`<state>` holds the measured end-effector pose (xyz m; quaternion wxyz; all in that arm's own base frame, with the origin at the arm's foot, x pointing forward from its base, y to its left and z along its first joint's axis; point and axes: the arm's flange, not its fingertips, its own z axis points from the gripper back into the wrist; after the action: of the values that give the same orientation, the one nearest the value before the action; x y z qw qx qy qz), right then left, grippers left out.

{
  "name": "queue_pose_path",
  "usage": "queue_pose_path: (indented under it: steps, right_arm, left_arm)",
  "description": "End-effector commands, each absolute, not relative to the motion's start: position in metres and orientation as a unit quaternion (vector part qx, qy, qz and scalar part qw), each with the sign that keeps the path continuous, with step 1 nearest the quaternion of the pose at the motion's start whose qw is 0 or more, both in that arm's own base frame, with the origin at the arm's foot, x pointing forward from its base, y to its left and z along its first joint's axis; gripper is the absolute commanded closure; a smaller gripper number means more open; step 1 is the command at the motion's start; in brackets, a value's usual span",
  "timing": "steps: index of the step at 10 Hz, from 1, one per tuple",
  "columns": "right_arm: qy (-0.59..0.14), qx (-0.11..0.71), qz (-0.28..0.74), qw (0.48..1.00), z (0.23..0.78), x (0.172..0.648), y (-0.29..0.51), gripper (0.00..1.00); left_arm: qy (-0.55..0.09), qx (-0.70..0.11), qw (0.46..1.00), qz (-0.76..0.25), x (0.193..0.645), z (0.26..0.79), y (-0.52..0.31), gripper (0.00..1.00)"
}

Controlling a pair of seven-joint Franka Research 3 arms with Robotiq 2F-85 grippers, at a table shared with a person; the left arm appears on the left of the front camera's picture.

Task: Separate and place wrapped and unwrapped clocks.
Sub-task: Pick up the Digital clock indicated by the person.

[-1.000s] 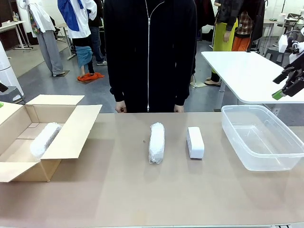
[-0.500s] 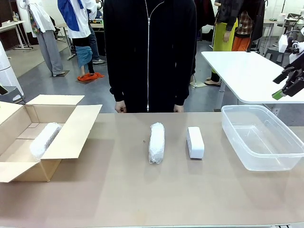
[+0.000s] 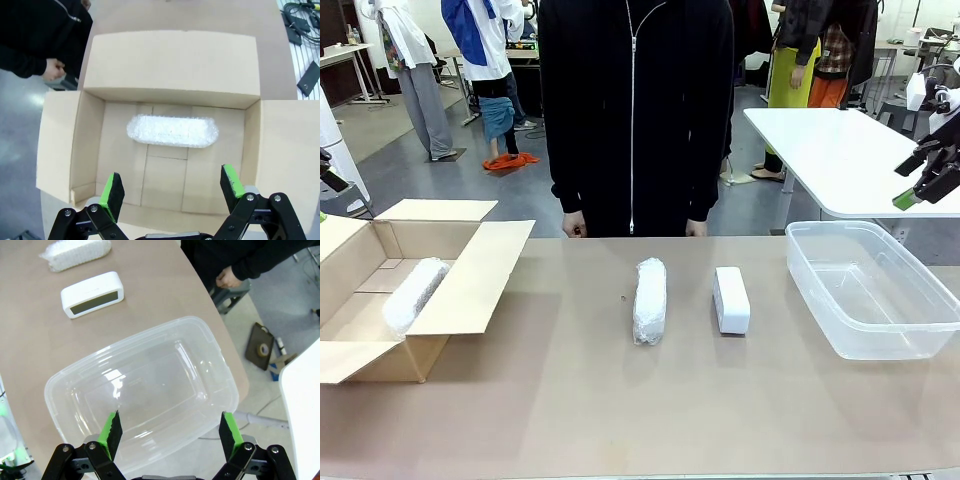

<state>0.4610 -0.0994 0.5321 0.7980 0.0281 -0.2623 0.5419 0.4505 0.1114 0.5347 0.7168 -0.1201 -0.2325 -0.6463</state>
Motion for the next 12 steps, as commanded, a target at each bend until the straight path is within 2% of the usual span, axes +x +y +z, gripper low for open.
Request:
queue_pose_path:
  steps: [1, 3, 8, 9, 12]
  right_arm:
    - [-0.266, 0.034, 0.543, 0.796, 0.5306, 0.4621, -0.1001, 0.0]
    - [-0.266, 0.034, 0.543, 0.796, 0.5306, 0.4621, -0.1001, 0.0]
    - [-0.266, 0.034, 0.543, 0.796, 0.5306, 0.4621, -0.1001, 0.0]
    - [-0.266, 0.034, 0.543, 0.796, 0.5306, 0.4621, -0.1001, 0.0]
    - [-0.266, 0.034, 0.543, 0.796, 0.5306, 0.4621, -0.1001, 0.0]
  left_arm:
    - [-0.251, -0.143, 0.687, -0.667, 0.4538, 0.5362, 0.1213, 0.0]
    - [-0.277, -0.143, 0.662, -0.682, 0.4478, 0.5439, 0.115, 0.0]
    - [-0.288, -0.125, 0.668, -0.674, 0.4454, 0.5389, 0.1116, 0.0]
    - [-0.268, -0.137, 0.674, -0.675, 0.4458, 0.542, 0.1142, 0.0]
    - [-0.268, -0.137, 0.674, -0.675, 0.4458, 0.542, 0.1142, 0.0]
